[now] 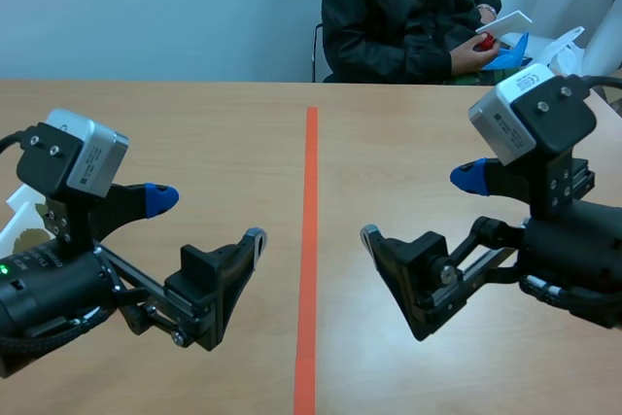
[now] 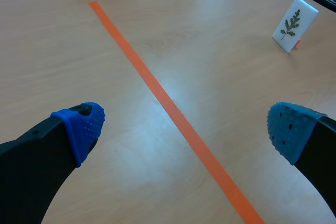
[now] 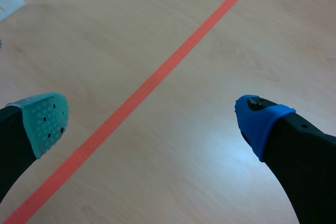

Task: Sort the leaf by its shape. The table is split by an orange tape line. A compound leaf with several leaflets goes to the left side, a simple leaf with one blade goes to the right side. Return to the home posture when a red brick is placed on the table.

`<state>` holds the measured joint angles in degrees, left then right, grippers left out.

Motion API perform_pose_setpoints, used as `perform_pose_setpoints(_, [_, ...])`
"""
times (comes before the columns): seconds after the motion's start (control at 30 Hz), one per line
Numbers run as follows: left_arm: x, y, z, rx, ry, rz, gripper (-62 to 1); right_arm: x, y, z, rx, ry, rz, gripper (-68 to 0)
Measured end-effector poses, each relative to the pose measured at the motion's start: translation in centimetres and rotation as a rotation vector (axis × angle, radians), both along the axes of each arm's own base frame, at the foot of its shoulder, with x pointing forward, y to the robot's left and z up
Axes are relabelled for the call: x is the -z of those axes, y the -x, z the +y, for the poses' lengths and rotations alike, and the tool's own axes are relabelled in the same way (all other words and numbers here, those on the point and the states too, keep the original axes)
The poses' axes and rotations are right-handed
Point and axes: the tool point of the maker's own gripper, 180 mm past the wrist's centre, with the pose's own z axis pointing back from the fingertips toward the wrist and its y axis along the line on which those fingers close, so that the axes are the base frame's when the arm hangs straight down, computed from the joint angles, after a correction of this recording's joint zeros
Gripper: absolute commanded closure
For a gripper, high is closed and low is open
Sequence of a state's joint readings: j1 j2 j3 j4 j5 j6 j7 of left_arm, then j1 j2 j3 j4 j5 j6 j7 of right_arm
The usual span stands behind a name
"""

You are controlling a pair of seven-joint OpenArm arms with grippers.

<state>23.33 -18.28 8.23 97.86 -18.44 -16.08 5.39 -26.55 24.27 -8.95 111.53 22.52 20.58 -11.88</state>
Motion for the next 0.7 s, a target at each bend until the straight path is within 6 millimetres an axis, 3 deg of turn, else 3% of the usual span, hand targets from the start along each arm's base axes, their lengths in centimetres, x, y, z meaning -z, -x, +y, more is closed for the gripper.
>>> perform_pose_setpoints(0.7, [-0.01, 0.0, 0.0, 0.0, 0.001, 0.0, -62.3, -0.21, -0.07, 0.05, 0.0, -0.008, -0.01, -67.9])
